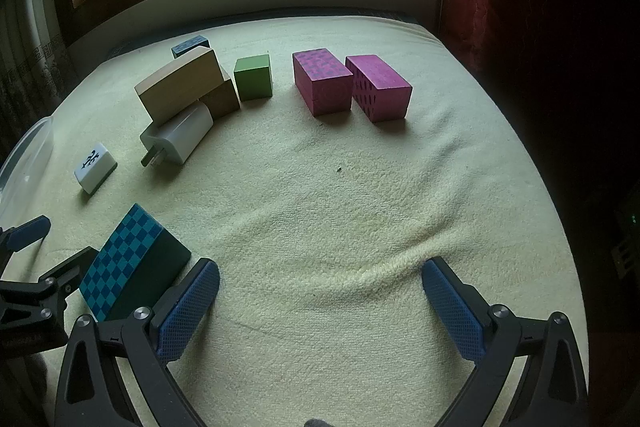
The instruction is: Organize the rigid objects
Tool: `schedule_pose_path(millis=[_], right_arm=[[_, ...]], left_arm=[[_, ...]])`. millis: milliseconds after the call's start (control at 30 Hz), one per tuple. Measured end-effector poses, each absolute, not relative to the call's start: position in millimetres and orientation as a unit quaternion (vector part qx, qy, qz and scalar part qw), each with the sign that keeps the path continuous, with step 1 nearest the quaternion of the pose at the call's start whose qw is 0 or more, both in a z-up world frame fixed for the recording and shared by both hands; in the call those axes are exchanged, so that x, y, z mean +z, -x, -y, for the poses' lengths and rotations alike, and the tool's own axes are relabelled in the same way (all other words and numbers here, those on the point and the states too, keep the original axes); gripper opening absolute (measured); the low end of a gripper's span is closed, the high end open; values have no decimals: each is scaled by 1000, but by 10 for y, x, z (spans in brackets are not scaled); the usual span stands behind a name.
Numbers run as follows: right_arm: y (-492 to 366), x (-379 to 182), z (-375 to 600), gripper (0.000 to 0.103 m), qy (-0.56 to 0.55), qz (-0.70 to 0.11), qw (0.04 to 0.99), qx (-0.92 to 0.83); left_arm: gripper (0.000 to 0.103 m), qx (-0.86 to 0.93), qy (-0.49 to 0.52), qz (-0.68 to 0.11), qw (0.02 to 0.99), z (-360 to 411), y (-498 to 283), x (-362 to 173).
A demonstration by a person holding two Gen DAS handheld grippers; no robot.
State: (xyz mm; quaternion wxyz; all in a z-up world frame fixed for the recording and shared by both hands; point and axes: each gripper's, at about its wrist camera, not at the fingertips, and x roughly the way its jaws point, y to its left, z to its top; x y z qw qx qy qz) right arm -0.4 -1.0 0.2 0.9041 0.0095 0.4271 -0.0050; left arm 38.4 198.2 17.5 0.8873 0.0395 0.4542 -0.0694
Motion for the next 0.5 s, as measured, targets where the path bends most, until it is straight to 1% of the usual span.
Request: schedule_pose_path(millis=[267, 500], right_arm=[[3, 1, 6, 103, -10, -427, 904, -5], [-2, -22, -22, 103, -8, -429, 903, -4]], left_arm=[[103, -75, -21, -460, 884, -2026, -405, 200], [103, -75, -37, -462, 883, -1996, -391, 166]])
